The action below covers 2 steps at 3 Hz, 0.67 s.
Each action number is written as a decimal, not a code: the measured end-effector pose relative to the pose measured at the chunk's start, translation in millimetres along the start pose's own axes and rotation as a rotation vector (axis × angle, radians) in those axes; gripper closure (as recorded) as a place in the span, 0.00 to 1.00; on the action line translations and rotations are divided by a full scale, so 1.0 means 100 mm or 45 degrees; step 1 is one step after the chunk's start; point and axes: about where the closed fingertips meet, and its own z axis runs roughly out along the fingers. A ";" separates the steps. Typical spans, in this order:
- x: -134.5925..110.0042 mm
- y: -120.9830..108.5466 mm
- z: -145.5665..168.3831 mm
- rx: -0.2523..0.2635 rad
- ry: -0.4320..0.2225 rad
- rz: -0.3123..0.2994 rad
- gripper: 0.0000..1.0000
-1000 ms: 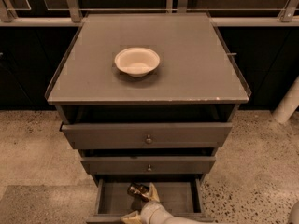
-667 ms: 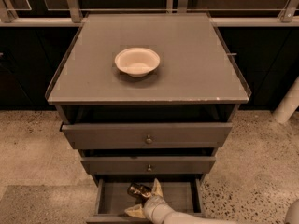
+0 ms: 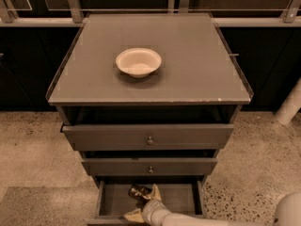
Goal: Pick orange can from bottom drawer and place on counter
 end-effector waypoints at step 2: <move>0.40 -0.16 0.42 0.024 0.052 0.161 0.00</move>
Offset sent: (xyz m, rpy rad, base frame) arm 0.0501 -0.0259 -0.0838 0.0990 0.1296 -0.2157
